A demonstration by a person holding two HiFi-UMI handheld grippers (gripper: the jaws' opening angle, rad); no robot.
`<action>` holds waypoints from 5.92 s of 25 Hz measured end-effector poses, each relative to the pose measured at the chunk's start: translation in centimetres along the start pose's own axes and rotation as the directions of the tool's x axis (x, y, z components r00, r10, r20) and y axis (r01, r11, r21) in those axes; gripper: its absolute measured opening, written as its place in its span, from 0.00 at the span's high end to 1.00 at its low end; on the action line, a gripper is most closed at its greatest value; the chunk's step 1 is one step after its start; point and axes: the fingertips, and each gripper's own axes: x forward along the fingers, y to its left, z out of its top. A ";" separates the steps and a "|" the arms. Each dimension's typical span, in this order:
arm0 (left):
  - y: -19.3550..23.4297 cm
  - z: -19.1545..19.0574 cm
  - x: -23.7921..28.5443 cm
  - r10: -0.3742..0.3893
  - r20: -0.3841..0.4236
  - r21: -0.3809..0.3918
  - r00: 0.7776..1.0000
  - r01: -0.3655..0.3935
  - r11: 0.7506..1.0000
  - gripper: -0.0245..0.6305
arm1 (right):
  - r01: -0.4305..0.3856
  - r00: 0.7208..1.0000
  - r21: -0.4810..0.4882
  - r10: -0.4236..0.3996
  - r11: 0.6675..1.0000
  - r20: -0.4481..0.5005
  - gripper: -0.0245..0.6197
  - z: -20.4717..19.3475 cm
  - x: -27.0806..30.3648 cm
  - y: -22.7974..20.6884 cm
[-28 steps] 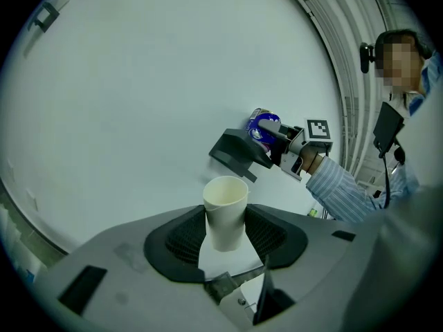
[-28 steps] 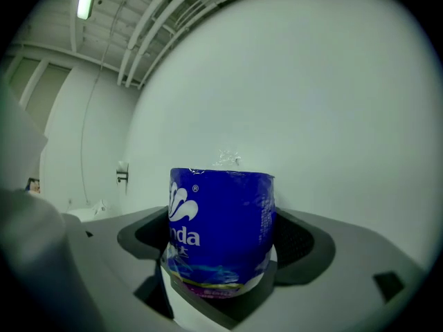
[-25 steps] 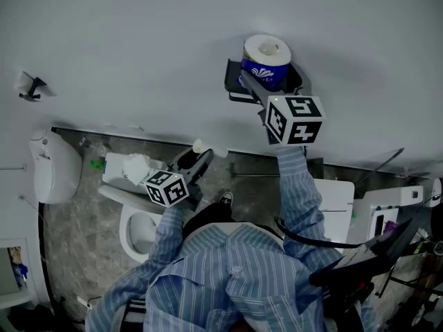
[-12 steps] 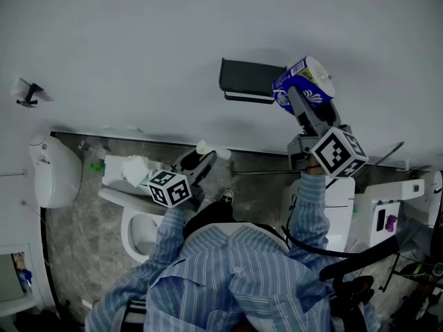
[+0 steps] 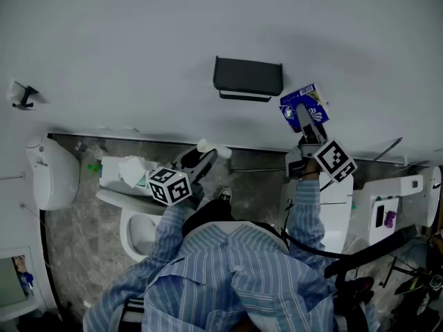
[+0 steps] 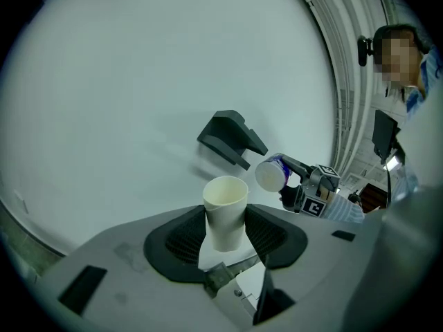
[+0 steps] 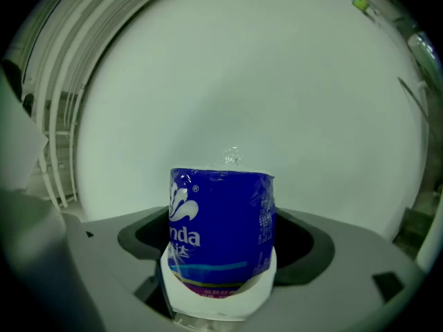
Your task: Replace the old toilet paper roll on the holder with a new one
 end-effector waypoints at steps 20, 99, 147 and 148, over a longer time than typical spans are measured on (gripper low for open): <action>2.4 0.1 -1.3 0.074 0.032 -0.029 0.997 -0.073 0.997 0.69 | -0.106 0.993 0.565 0.121 0.819 0.011 0.28 -5.2 6.5 -2.1; -21.8 -18.0 -8.6 0.055 -0.060 0.084 0.997 -0.050 0.995 0.69 | -0.147 0.808 0.130 0.195 0.981 -0.556 0.95 -21.6 -27.4 -0.6; -27.2 -26.9 -41.3 -0.039 0.070 0.024 0.997 0.037 0.999 0.69 | -0.083 0.834 -0.065 0.034 0.994 -0.550 0.95 -39.4 -52.1 16.2; -27.5 -26.8 -41.5 -0.031 0.081 0.021 0.996 0.029 0.999 0.69 | -0.084 0.830 -0.067 0.032 0.994 -0.557 0.95 -39.5 -52.6 16.0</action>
